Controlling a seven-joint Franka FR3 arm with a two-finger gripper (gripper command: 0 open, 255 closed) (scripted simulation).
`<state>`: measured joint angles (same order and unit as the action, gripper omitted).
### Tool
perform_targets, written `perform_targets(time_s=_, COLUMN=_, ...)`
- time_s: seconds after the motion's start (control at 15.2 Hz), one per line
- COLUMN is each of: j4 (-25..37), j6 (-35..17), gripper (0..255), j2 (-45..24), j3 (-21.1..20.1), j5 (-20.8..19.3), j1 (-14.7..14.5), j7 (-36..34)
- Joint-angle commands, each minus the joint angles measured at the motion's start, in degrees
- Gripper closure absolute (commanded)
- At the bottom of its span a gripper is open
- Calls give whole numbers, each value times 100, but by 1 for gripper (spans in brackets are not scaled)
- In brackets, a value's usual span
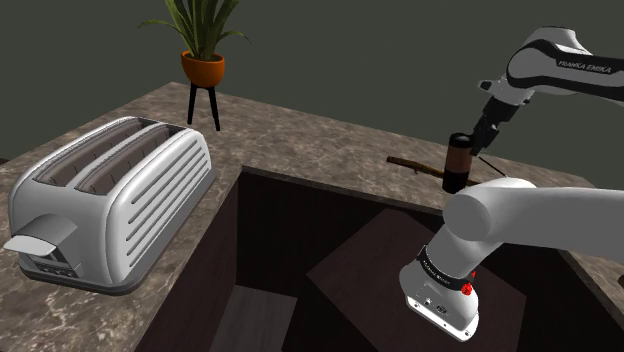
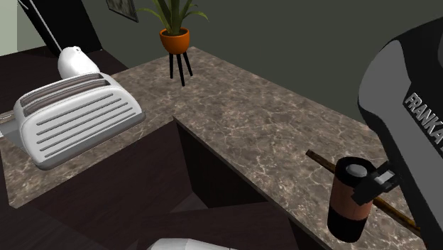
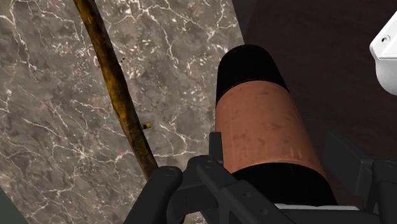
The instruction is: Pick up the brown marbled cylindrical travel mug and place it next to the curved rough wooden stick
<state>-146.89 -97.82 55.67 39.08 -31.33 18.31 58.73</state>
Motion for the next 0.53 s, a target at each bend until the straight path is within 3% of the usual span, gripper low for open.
perform_targets(time_s=0.0, j4=-146, j6=-134, gripper=255, j2=18, j3=71, j5=-73, j1=32, j7=-13)
perform_targets(time_s=0.46, j4=-586, j6=-647, gripper=255, j2=-45, j3=385, j5=-348, j1=98, j7=-59)
